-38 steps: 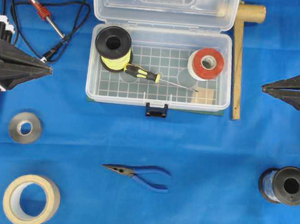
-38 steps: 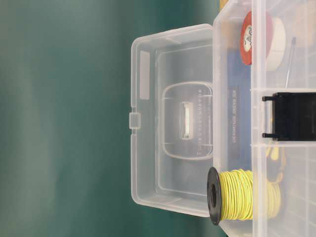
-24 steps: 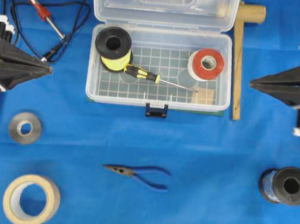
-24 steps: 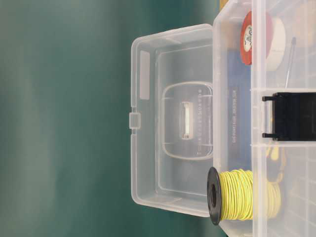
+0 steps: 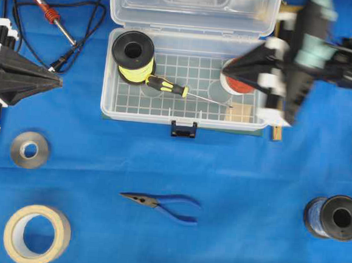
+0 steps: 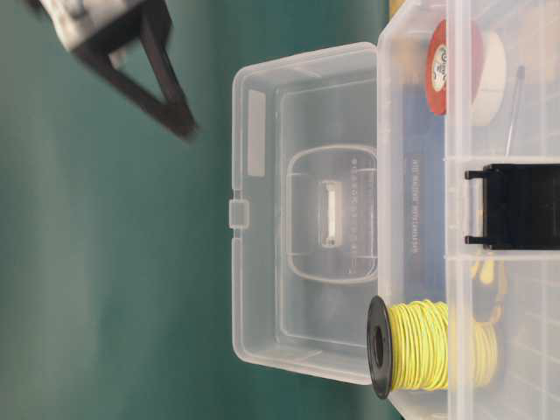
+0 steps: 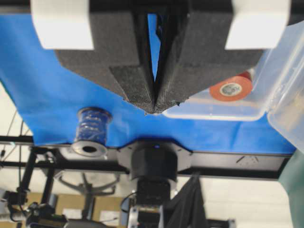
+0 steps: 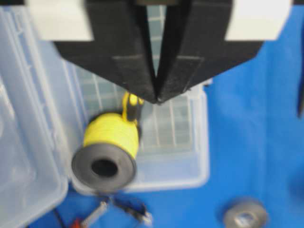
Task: Pick the screwdriver from the toolbox among several items.
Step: 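Move the right gripper over the yellow-black screwdriver in the toolbox, then lower the right gripper and close it on the screwdriver handle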
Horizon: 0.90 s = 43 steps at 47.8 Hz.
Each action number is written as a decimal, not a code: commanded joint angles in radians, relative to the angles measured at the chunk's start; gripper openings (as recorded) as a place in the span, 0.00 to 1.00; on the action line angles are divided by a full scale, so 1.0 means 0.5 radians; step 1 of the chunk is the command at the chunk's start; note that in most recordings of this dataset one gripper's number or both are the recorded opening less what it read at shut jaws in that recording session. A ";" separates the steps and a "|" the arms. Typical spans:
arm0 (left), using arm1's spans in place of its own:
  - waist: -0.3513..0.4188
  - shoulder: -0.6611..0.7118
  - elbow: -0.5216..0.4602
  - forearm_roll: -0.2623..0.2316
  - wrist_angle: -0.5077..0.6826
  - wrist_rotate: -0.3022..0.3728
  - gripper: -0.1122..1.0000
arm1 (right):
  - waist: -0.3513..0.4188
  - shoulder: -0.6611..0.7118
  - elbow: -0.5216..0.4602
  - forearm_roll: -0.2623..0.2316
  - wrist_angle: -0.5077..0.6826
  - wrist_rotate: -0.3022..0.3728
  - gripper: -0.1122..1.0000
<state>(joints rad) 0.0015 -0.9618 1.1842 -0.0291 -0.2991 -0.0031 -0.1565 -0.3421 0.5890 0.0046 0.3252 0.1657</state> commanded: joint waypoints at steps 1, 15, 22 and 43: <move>0.003 0.015 -0.028 -0.003 -0.009 0.003 0.10 | -0.043 0.184 -0.239 0.000 0.187 0.034 0.28; 0.000 -0.003 -0.034 0.000 -0.006 0.000 0.10 | -0.071 0.761 -0.868 -0.071 0.801 0.101 0.60; 0.003 -0.006 -0.031 -0.003 -0.009 0.003 0.10 | -0.080 1.015 -1.040 -0.089 0.942 0.101 0.65; 0.003 -0.006 -0.028 -0.003 -0.012 -0.006 0.11 | -0.117 1.519 -1.178 -0.083 0.951 0.212 0.67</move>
<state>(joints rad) 0.0015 -0.9695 1.1842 -0.0307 -0.2991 -0.0061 -0.2148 0.4203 0.0215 -0.0368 0.8084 0.2669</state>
